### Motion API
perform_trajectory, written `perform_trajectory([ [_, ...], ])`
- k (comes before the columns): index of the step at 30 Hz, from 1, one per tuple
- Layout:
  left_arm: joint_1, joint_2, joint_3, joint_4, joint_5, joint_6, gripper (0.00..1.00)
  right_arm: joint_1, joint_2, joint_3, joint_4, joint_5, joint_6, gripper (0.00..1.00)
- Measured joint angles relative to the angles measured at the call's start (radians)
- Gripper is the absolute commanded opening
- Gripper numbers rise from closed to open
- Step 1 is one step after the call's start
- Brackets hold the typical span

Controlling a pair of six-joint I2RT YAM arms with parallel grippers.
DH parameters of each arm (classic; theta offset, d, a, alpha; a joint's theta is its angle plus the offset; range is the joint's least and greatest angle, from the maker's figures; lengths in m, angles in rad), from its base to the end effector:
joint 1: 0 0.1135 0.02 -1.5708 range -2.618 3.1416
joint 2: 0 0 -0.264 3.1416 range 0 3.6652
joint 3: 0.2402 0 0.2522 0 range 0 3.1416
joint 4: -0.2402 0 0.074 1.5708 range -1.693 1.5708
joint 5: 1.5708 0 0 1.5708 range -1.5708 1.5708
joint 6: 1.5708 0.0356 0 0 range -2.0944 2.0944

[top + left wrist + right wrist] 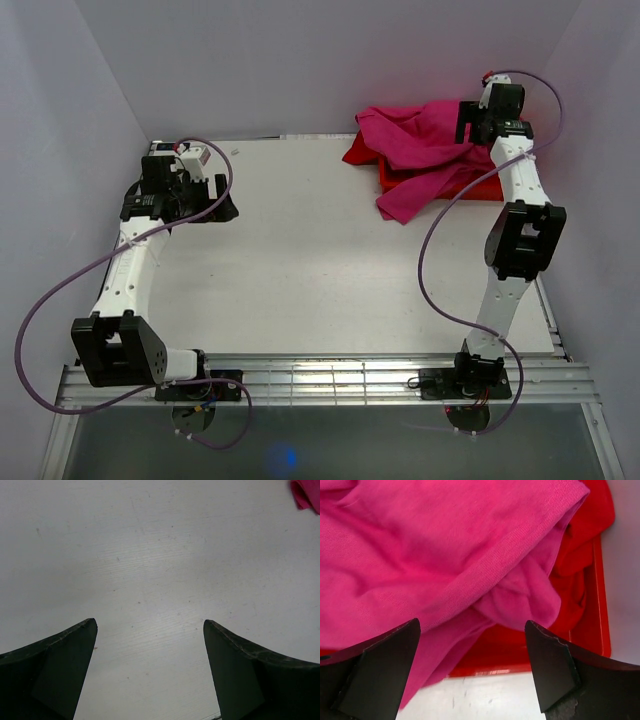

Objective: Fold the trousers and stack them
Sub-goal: Grab the trousers from the pile

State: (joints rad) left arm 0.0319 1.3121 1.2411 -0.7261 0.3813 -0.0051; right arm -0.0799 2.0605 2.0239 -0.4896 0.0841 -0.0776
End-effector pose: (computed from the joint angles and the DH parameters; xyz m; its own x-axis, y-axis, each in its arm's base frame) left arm 0.2761 -0.0044 0.3346 -0.7161 -0.0276 -0.6974 0.2267 0.9359 -0.2698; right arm 0.4840 -0.0418 0.3425 -0.5109 -0.0366 -0.8589 0.1127 0.9876 -0.1091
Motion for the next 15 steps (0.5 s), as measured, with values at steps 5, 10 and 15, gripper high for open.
perform_trajectory([
  [5, 0.0, 0.042, -0.001, 0.0, -0.029, -0.014, 0.98, -0.01, 0.126, 0.008, 0.126, 0.064, -0.012, 0.9],
  [10, 0.0, 0.043, -0.005, -0.003, -0.043, -0.015, 0.98, -0.022, 0.229, 0.01, 0.231, 0.07, -0.024, 0.96],
  [15, 0.0, 0.062, -0.004, -0.007, -0.061, -0.013, 0.98, -0.034, 0.259, 0.018, 0.257, 0.026, -0.035, 0.63],
])
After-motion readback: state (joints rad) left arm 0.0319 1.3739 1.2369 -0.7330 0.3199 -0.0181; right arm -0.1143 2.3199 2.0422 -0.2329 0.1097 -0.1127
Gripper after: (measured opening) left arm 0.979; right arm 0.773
